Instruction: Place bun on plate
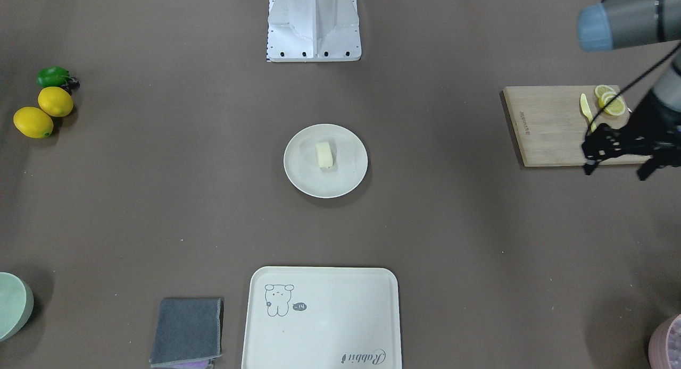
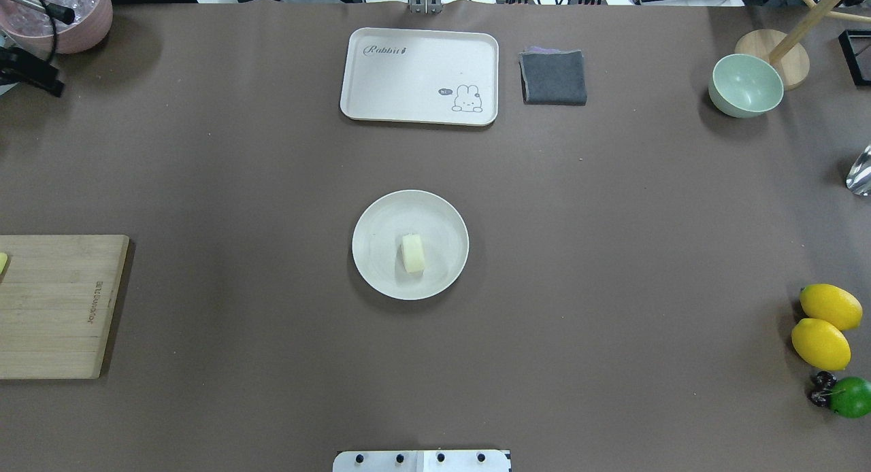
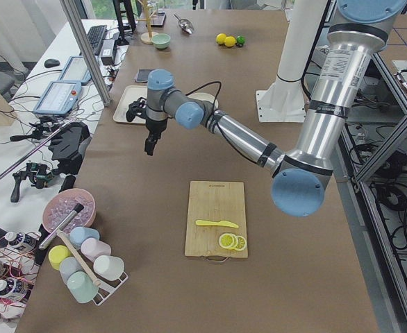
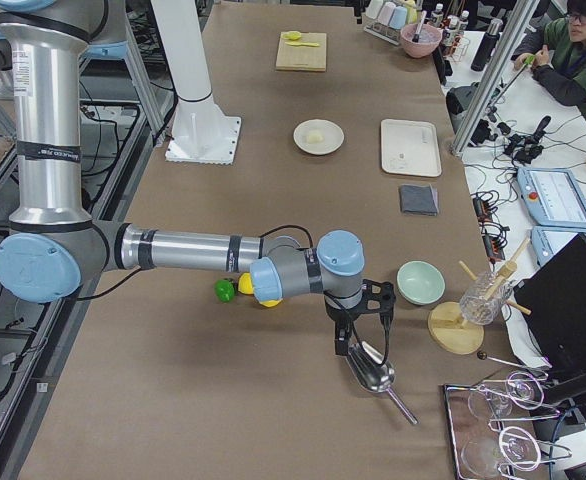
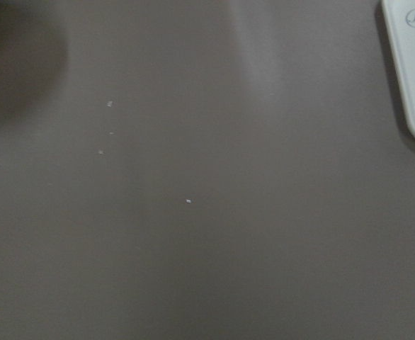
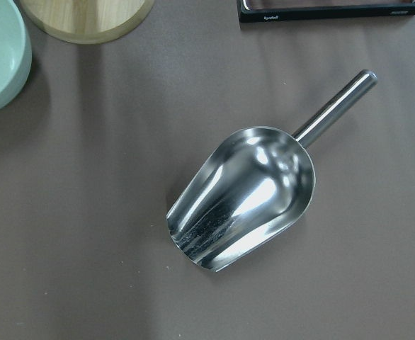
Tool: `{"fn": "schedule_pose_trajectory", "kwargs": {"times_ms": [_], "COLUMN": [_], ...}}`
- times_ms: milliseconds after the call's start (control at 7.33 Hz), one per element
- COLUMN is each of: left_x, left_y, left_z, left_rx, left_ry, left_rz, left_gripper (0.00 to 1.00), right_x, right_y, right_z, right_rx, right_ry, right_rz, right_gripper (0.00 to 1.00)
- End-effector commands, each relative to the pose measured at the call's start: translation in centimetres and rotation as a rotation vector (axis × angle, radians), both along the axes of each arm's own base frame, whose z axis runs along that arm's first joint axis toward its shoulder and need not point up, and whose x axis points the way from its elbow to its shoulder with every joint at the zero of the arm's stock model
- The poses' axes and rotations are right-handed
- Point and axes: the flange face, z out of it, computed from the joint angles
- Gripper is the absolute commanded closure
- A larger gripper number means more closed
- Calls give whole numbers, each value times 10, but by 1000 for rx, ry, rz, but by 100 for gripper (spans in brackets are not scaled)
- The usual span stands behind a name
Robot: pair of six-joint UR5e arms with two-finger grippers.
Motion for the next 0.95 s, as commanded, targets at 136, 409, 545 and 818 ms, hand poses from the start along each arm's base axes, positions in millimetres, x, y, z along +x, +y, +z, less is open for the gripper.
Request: {"fn": "schedule_pose_trajectory", "kwargs": {"times_ms": [136, 409, 545, 818], "left_x": [-135, -150, -147, -151], "left_y": [-8, 6, 9, 28], "left_z": [143, 166, 168, 186], "left_rx": [-62, -99, -107, -144], "left_ry": [-84, -54, -24, 8], "left_rz": [51, 40, 46, 39], "left_gripper": [2, 2, 2, 2], "right_x": [5, 11, 12, 11], "right_y": [5, -21, -18, -18], "right_z": [7, -43, -53, -54], "right_rx": [-26, -119, -114, -110], "right_ry": [-31, -101, -100, -102], "right_rz": [12, 19, 13, 7], "right_gripper": [0, 0, 0, 0]}}
